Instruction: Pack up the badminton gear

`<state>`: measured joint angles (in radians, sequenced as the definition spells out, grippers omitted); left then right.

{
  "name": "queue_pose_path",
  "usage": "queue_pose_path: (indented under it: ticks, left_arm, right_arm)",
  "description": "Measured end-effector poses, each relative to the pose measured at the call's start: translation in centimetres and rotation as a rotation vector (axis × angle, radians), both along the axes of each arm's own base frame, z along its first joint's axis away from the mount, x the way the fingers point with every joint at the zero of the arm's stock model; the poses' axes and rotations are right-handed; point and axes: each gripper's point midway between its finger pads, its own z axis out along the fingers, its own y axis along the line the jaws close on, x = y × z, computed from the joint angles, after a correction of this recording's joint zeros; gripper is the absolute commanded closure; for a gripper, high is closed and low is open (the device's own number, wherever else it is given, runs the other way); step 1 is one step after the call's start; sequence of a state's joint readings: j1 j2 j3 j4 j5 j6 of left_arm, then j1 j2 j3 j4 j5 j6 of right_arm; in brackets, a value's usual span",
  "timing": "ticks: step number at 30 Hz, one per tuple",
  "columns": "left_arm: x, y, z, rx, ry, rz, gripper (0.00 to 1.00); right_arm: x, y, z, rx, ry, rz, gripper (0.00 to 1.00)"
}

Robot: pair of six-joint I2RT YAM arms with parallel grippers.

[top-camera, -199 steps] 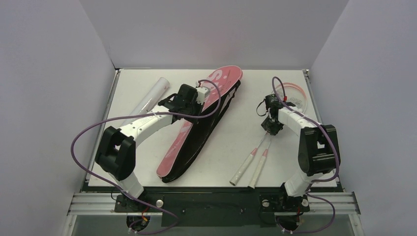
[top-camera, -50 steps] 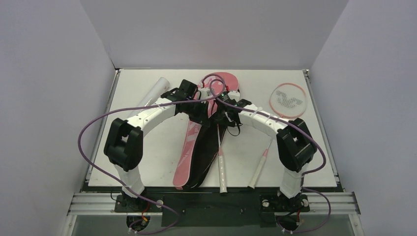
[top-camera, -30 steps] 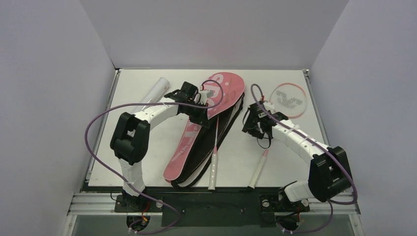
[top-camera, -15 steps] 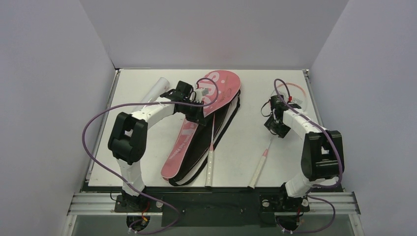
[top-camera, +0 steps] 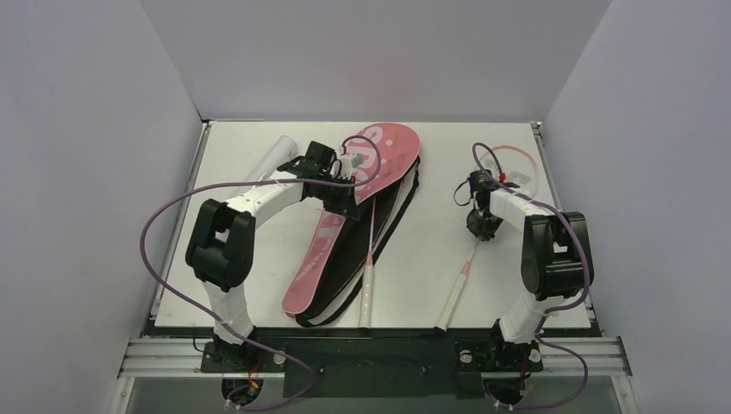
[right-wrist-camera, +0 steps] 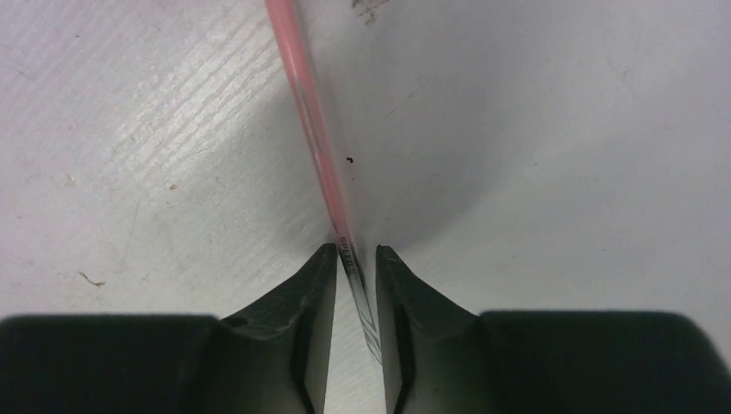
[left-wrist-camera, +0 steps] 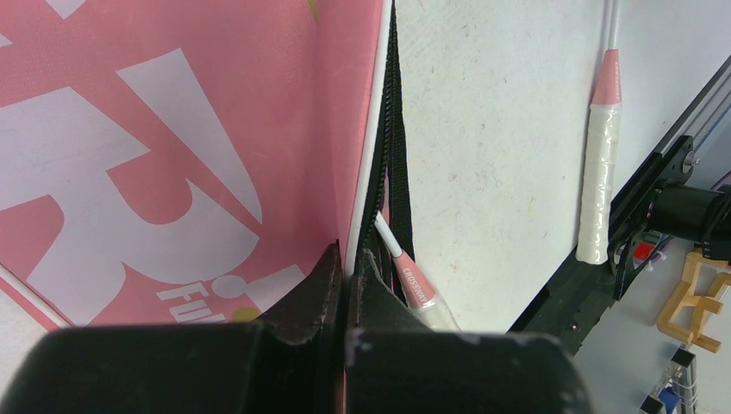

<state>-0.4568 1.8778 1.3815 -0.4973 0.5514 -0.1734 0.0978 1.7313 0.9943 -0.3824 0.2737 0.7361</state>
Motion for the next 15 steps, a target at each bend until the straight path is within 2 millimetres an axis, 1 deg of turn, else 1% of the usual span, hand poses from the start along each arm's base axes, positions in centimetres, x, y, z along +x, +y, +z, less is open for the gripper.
queue_pose_path:
  ticks: [1, 2, 7, 9, 11, 13, 15]
  left_arm:
    - [0.0, 0.0, 0.0, 0.000, 0.000, 0.001, 1.00]
    - [0.1, 0.1, 0.0, 0.000, 0.000, 0.002, 1.00]
    - [0.1, 0.1, 0.0, 0.000, -0.001, 0.003, 1.00]
    - [0.1, 0.1, 0.0, 0.000, -0.001, 0.003, 1.00]
    - [0.1, 0.1, 0.1, 0.000, 0.000, 0.003, 1.00]
    - [0.3, 0.0, 0.2, -0.002, -0.003, 0.003, 1.00]
    - [0.7, -0.1, 0.5, -0.005, -0.009, 0.004, 1.00]
  right_arm:
    - [0.2, 0.1, 0.0, 0.002, -0.006, 0.004, 0.98]
    - [0.2, 0.1, 0.0, 0.002, -0.007, 0.010, 1.00]
    - [0.3, 0.9, 0.1, 0.006, -0.004, 0.049, 1.00]
    - [0.0, 1.7, 0.5, 0.008, -0.008, 0.079, 1.00]
    - [-0.5, 3.1, 1.7, 0.011, -0.022, 0.132, 1.00]
    - [-1.4, 5.2, 3.8, 0.023, -0.055, 0.223, 1.00]
    - [-2.5, 7.3, 6.4, 0.050, -0.103, 0.319, 1.00]
